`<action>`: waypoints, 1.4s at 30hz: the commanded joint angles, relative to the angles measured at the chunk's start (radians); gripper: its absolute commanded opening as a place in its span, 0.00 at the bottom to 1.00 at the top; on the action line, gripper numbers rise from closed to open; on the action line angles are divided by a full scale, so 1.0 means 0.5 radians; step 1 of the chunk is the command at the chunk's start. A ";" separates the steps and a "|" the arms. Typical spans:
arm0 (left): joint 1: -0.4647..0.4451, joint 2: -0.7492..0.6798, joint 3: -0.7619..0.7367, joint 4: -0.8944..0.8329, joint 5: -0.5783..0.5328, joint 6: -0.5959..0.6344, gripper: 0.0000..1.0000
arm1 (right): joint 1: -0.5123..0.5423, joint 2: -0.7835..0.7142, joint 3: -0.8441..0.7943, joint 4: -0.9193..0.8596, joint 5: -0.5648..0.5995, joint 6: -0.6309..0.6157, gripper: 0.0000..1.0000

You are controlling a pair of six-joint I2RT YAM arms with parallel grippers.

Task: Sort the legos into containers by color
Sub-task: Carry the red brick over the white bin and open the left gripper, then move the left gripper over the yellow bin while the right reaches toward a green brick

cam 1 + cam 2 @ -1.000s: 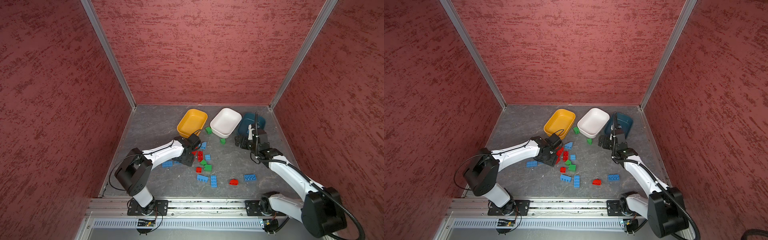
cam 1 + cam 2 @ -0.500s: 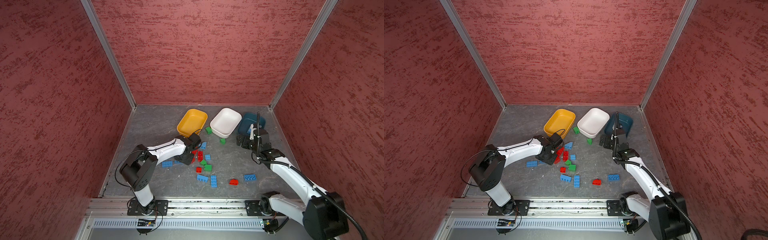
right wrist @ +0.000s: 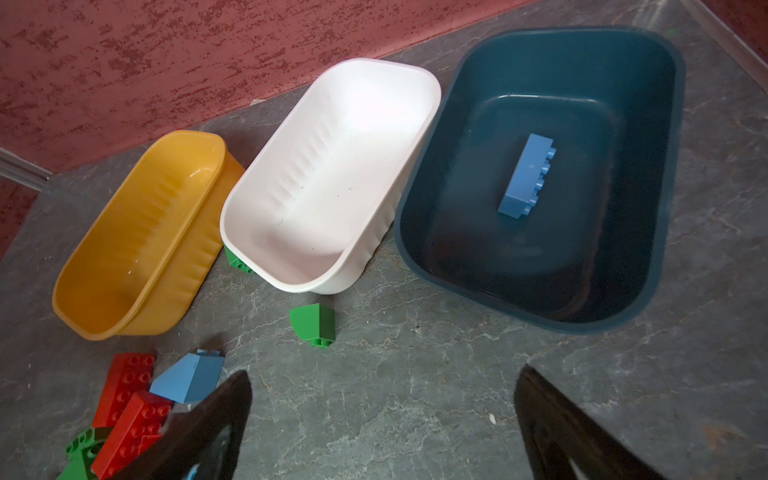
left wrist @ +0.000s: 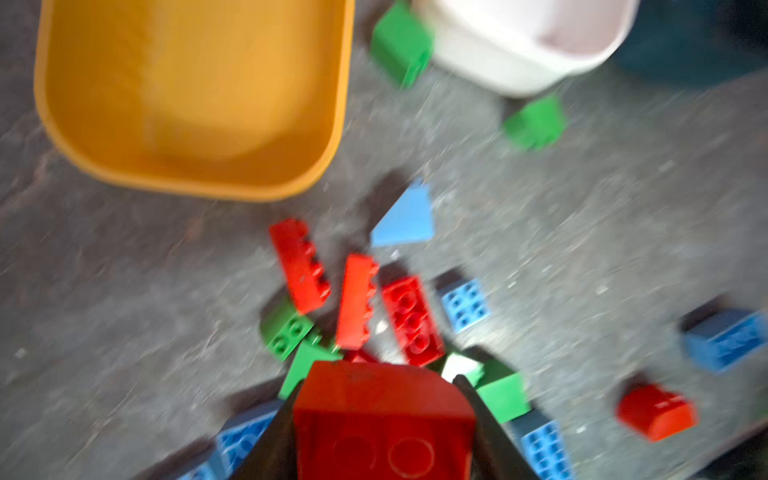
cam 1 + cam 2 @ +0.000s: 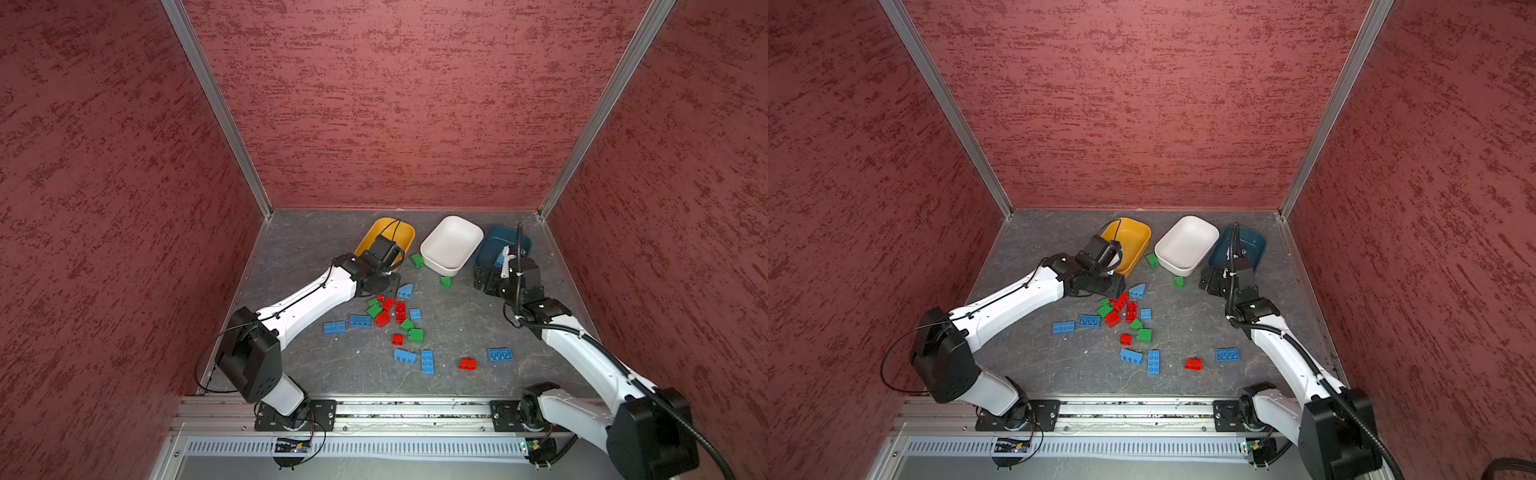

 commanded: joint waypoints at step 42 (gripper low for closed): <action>0.099 0.296 0.327 0.660 -0.170 -0.443 0.99 | 0.319 0.532 -0.036 0.614 -0.256 0.354 0.93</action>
